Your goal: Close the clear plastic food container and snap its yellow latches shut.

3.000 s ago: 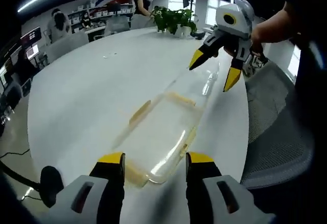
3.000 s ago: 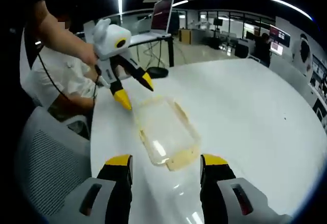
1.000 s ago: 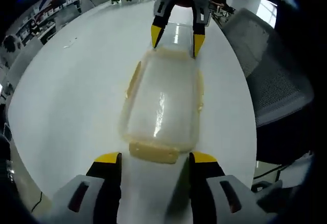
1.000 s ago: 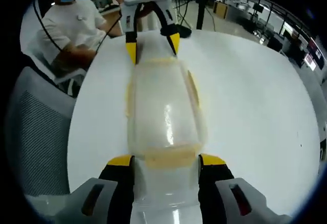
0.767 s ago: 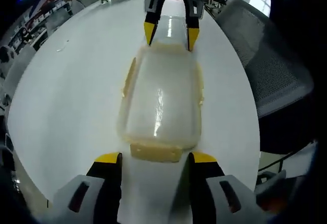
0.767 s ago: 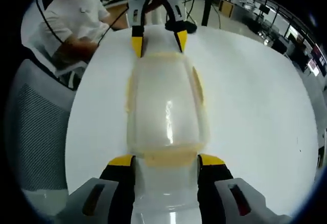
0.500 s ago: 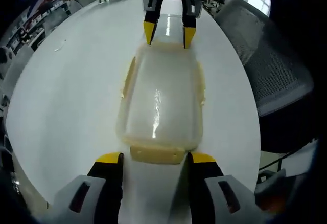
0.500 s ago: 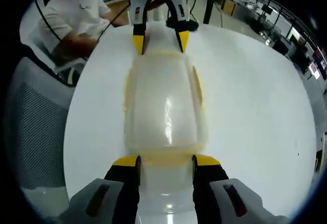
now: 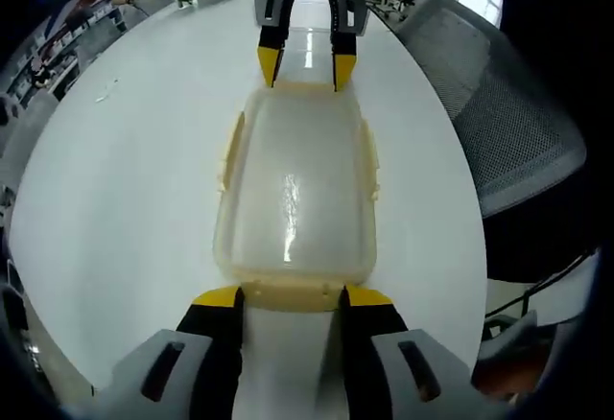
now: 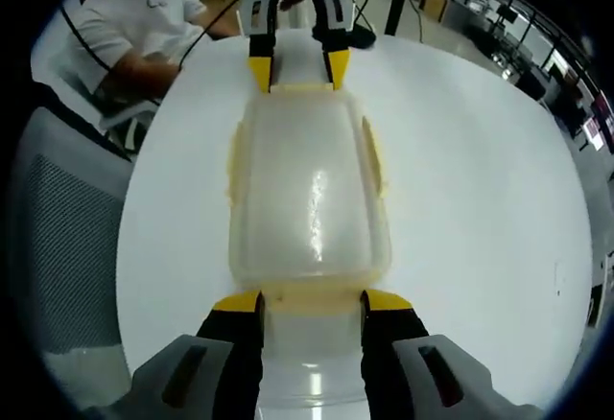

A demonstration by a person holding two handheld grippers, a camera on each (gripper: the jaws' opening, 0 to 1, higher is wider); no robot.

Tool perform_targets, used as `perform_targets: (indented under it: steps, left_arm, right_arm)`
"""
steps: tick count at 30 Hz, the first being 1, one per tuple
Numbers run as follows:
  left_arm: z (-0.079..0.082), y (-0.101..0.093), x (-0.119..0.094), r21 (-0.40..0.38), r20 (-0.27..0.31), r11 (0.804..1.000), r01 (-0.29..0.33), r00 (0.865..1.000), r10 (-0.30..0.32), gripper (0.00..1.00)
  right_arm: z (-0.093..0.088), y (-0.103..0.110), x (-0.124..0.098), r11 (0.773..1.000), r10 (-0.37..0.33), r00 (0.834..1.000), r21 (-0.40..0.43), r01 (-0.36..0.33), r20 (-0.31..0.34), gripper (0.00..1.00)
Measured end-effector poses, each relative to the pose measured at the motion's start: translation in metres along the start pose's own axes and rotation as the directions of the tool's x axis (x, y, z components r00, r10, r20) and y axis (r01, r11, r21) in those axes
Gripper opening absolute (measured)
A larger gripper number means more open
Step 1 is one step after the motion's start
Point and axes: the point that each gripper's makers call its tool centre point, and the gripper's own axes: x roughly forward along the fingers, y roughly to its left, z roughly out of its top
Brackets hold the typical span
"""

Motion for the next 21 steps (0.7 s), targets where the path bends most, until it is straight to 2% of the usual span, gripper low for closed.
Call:
perform_targets:
  steps: [6, 8, 13, 21]
  left_arm:
    - [0.000, -0.003, -0.002, 0.006, 0.012, 1.000, 0.004, 1.000, -0.004, 0.38]
    - [0.001, -0.005, -0.004, -0.018, 0.024, 1.000, 0.008, 1.000, -0.008, 0.38]
    - [0.003, -0.009, -0.010, -0.002, 0.039, 1.000, 0.004, 0.999, -0.004, 0.38]
    - [0.002, -0.013, -0.015, -0.021, 0.038, 1.000, 0.008, 0.999, -0.007, 0.37]
  right_arm:
    - [-0.001, 0.003, -0.001, 1.000, 0.018, 1.000, -0.001, -0.018, -0.002, 0.39]
    - [-0.001, 0.003, -0.002, 1.000, 0.020, 1.000, -0.007, -0.020, -0.005, 0.39]
    - [0.000, 0.007, -0.004, 0.999, 0.036, 0.999, -0.010, -0.036, 0.000, 0.39]
    - [0.006, 0.009, -0.013, 0.999, 0.041, 0.999, -0.024, -0.040, 0.027, 0.38]
